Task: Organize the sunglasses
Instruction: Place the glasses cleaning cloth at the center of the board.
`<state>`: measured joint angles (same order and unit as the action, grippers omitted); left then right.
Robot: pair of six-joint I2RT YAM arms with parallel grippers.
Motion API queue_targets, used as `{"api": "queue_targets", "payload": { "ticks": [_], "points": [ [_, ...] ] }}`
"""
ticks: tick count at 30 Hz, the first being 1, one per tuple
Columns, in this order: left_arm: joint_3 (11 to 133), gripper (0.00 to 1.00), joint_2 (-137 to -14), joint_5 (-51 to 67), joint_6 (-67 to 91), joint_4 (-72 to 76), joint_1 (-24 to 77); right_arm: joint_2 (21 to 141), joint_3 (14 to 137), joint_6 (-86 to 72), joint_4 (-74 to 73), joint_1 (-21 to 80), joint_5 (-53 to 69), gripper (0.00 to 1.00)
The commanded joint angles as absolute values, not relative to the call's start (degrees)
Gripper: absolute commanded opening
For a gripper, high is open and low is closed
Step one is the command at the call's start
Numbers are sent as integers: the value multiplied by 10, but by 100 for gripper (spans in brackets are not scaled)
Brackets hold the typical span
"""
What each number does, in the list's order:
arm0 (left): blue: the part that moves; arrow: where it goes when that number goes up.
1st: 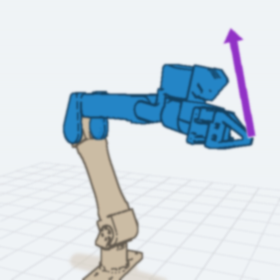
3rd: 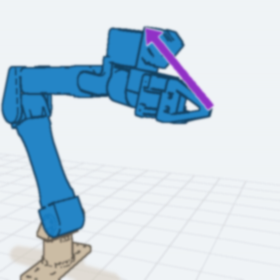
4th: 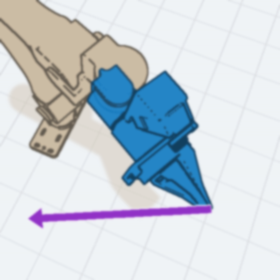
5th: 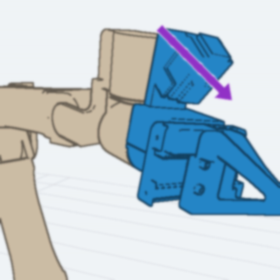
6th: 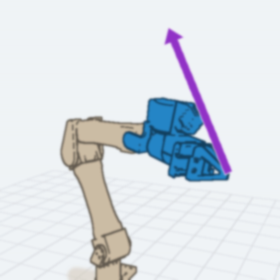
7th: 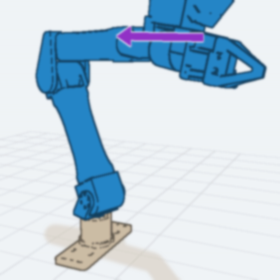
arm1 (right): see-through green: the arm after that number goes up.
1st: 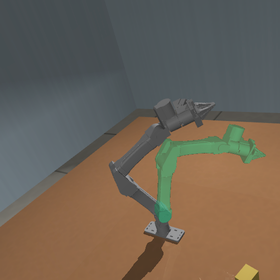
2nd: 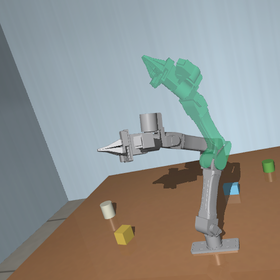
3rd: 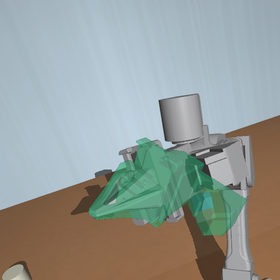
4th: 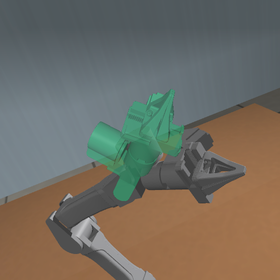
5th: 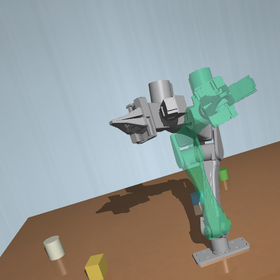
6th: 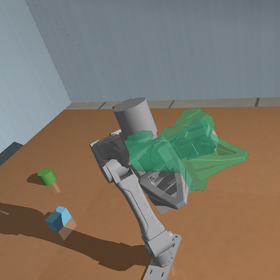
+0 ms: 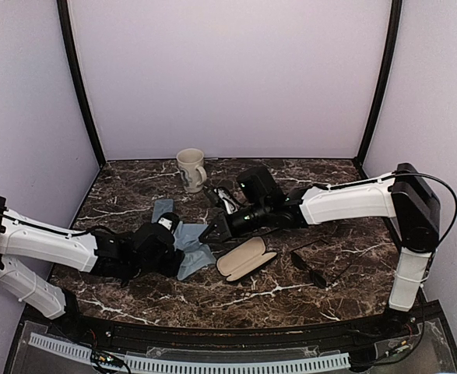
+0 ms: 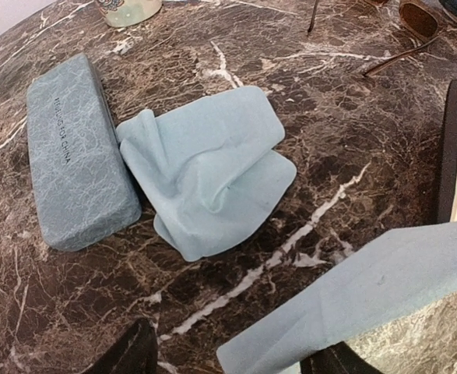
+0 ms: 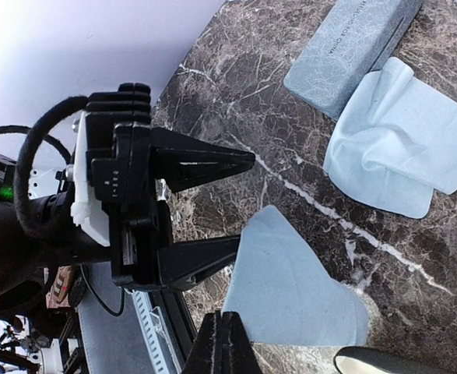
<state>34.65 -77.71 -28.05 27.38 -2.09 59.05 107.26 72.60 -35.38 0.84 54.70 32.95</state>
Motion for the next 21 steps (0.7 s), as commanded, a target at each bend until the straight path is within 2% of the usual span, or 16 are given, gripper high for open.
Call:
{"api": "queue_targets", "payload": {
  "ticks": [1, 10, 21],
  "points": [
    [336, 62, -779, -267, 283, -41, 574, 1067, 738, -343, 15, 542, 320, 0],
    [318, 56, -793, -206, 278, 19, 545, 1106, 750, -336, 6, 541, 307, 0],
    [323, 58, -835, -188, 278, 57, 532, 1156, 798, -322, -10, 519, 282, 0]
  ]
}}
